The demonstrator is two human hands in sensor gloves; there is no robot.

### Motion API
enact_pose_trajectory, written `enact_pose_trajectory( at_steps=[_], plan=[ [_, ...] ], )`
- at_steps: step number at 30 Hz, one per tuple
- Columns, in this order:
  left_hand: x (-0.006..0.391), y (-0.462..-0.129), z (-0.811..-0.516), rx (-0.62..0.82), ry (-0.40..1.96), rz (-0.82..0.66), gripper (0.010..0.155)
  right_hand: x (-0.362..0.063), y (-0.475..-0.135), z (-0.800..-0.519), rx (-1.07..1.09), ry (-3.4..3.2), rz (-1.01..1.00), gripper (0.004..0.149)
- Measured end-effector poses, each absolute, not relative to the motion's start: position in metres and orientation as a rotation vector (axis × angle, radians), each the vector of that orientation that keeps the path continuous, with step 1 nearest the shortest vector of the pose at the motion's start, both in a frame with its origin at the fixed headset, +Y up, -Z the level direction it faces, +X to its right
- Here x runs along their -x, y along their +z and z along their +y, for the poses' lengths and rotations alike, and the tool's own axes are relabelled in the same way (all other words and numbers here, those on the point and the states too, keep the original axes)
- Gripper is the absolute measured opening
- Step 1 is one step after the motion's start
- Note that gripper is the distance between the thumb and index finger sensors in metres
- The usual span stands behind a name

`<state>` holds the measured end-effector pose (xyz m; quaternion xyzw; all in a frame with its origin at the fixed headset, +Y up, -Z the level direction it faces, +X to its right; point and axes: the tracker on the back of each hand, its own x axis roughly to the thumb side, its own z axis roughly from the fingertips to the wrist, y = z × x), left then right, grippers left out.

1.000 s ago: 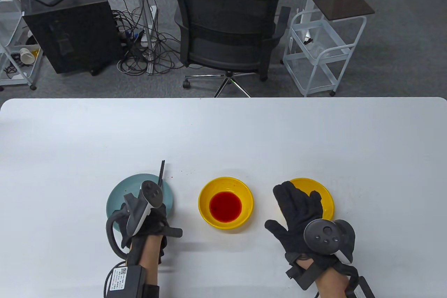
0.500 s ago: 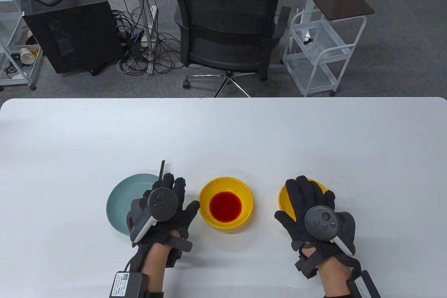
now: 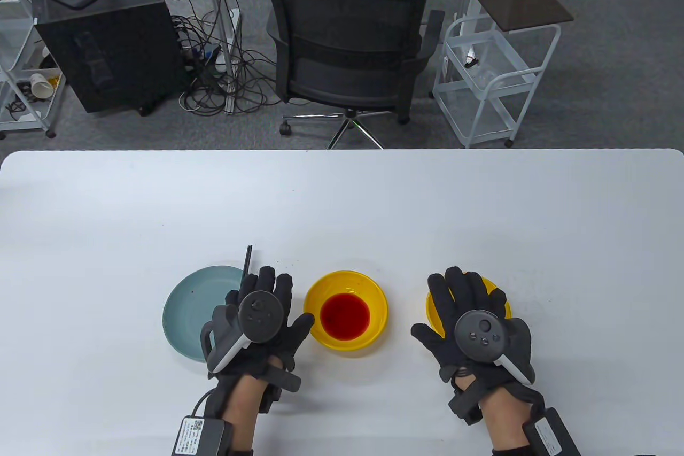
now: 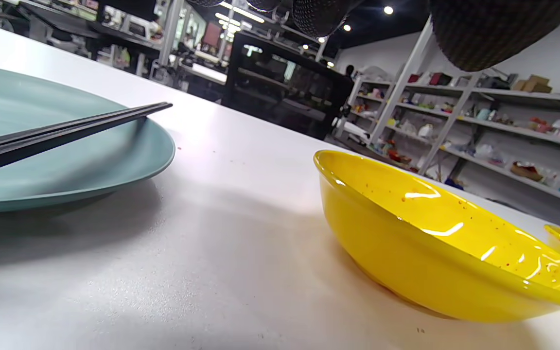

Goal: Dip chopsticks into soy sauce and dot onto dumpling

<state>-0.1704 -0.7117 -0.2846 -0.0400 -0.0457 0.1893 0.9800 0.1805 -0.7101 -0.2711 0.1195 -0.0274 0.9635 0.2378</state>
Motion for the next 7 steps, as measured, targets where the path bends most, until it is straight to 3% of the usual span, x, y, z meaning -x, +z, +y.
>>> enact_pose_trajectory(
  at_steps=[7],
  plan=[
    [0.1673,-0.2851,-0.7113,0.073,0.360,-0.092,0.085,-0.1854,-0.2674,-0.7032,-0.343,2.596,-0.096,0.084]
  ],
)
